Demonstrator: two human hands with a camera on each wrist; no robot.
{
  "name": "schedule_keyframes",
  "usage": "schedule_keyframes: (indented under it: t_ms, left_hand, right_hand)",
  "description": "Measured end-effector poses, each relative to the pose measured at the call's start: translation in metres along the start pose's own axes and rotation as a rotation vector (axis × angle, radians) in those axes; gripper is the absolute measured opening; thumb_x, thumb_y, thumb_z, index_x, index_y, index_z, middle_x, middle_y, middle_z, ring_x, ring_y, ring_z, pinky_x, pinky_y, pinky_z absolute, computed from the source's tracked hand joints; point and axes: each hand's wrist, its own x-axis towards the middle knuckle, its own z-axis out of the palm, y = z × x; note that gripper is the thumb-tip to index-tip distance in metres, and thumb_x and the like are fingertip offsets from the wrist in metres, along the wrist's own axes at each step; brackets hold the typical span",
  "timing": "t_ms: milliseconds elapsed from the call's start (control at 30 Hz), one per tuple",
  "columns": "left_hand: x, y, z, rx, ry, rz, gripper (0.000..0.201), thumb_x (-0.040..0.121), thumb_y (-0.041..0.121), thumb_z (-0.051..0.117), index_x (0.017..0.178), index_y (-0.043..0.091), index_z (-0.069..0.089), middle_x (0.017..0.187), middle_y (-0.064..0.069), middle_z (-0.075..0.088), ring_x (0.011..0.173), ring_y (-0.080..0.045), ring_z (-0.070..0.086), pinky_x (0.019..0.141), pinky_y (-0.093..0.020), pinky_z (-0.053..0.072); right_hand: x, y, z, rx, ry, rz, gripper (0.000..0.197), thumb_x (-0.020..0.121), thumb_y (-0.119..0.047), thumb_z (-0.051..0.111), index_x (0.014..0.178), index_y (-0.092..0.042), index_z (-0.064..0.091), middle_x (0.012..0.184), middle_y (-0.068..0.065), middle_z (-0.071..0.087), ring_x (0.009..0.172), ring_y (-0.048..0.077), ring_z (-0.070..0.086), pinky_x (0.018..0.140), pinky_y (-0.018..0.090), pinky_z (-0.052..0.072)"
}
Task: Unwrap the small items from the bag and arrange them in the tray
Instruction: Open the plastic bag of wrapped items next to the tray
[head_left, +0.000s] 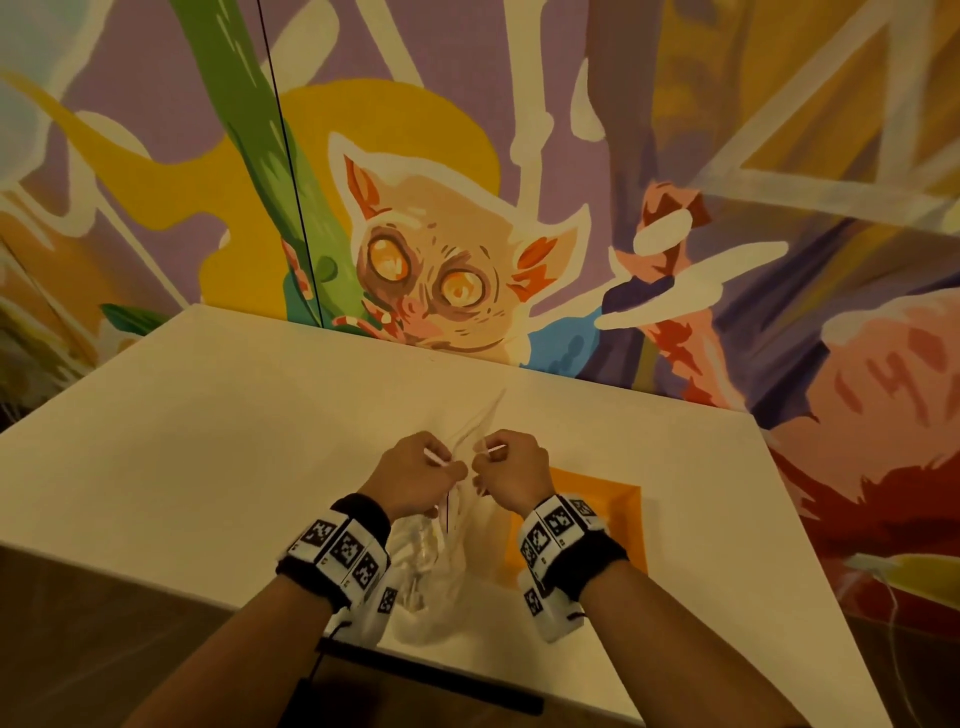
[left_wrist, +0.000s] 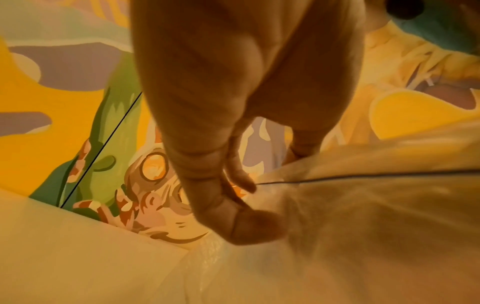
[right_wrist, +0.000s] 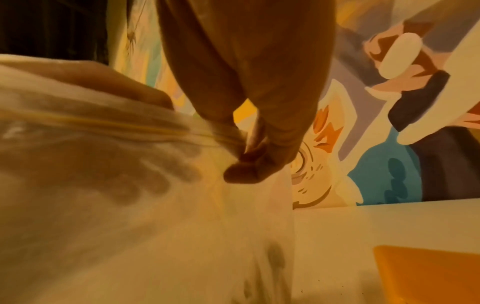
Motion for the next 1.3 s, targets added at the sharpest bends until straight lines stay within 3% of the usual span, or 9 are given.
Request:
schedule_keyframes:
  t_ms: [133,233,367,533,667,867,1100,1167,1300]
  left_hand:
    - [0.021,0.007,-0.008,0.09,0.009,0.123,0.03,0.089,0.027,0.067,0.118,0.025,0.057,0.095,-0.008,0.07,0.066,-0.022,0.071,0.058,-0.027,0.055]
    - [0.032,0.012,-0.016,0.253,0.059,0.198,0.013,0.093,0.016,0.061,0.1,0.012,0.072,0.081,-0.009,0.074,0.052,-0.01,0.06,0.05,-0.016,0.046]
    - [0.032,0.012,-0.03,0.27,0.155,0.228,0.014,0.093,0.015,0.061,0.089,0.012,0.074,0.078,-0.009,0.073,0.052,-0.002,0.057,0.044,-0.005,0.036]
    - [0.028,0.011,-0.052,0.273,0.238,0.23,0.012,0.091,0.013,0.063,0.086,0.014,0.074,0.078,-0.01,0.072,0.066,-0.014,0.065,0.046,-0.003,0.038]
    - [0.028,0.009,-0.072,0.337,0.248,0.216,0.012,0.091,0.014,0.064,0.086,0.016,0.074,0.078,-0.007,0.072,0.064,-0.012,0.063,0.046,-0.006,0.036]
    - [0.028,-0.004,-0.099,0.434,0.212,0.141,0.01,0.089,0.013,0.065,0.084,0.015,0.073,0.079,-0.009,0.074,0.061,-0.012,0.063,0.067,-0.023,0.05]
    - [0.028,0.0,-0.061,0.517,0.148,0.256,0.009,0.087,0.033,0.068,0.094,0.03,0.063,0.086,0.007,0.064,0.076,-0.015,0.062,0.079,-0.03,0.052]
    - [0.03,0.005,-0.047,0.429,0.135,0.269,0.006,0.092,0.024,0.062,0.089,0.023,0.068,0.083,0.001,0.07,0.077,-0.019,0.065,0.076,-0.029,0.053]
    - [0.03,0.011,-0.039,-0.065,0.038,0.155,0.026,0.098,0.006,0.05,0.077,0.008,0.064,0.073,-0.014,0.065,0.058,-0.025,0.06,0.048,-0.022,0.048]
  right_hand:
    - [-0.004,-0.002,0.005,-0.058,-0.01,-0.129,0.014,0.092,-0.025,0.065,0.085,-0.014,0.068,0.07,0.008,0.071,0.056,0.018,0.069,0.057,0.03,0.058]
    - [-0.004,-0.004,0.003,-0.07,0.003,-0.157,0.016,0.092,-0.025,0.064,0.079,-0.015,0.067,0.066,0.004,0.07,0.053,0.015,0.067,0.053,0.026,0.056]
    - [-0.002,-0.004,-0.012,-0.084,0.056,-0.142,0.019,0.092,-0.02,0.062,0.077,-0.009,0.066,0.065,0.008,0.069,0.053,0.02,0.067,0.052,0.032,0.058]
    - [-0.002,-0.006,-0.036,-0.12,0.056,-0.152,0.019,0.093,-0.018,0.062,0.08,-0.006,0.066,0.061,0.009,0.068,0.046,0.015,0.064,0.052,0.023,0.055]
    - [0.0,-0.006,-0.053,-0.153,0.071,-0.162,0.016,0.093,-0.017,0.063,0.082,-0.006,0.067,0.065,0.011,0.068,0.047,0.017,0.065,0.052,0.025,0.056]
    - [0.004,-0.001,-0.081,-0.215,0.107,-0.114,0.013,0.092,-0.02,0.065,0.084,-0.01,0.067,0.072,0.008,0.068,0.051,0.017,0.066,0.047,0.02,0.052]
    - [0.002,-0.005,-0.059,-0.391,-0.12,-0.195,0.012,0.089,-0.023,0.065,0.079,-0.017,0.065,0.083,-0.001,0.069,0.076,0.017,0.065,0.073,0.033,0.055]
    - [0.001,-0.01,-0.051,-0.414,-0.172,-0.178,0.003,0.089,-0.019,0.063,0.089,-0.017,0.065,0.089,0.003,0.069,0.082,0.021,0.066,0.076,0.037,0.056]
    - [-0.003,-0.011,-0.034,-0.571,-0.006,-0.336,0.046,0.089,-0.012,0.06,0.131,-0.021,0.043,0.122,0.008,0.052,0.109,0.026,0.055,0.089,0.038,0.049]
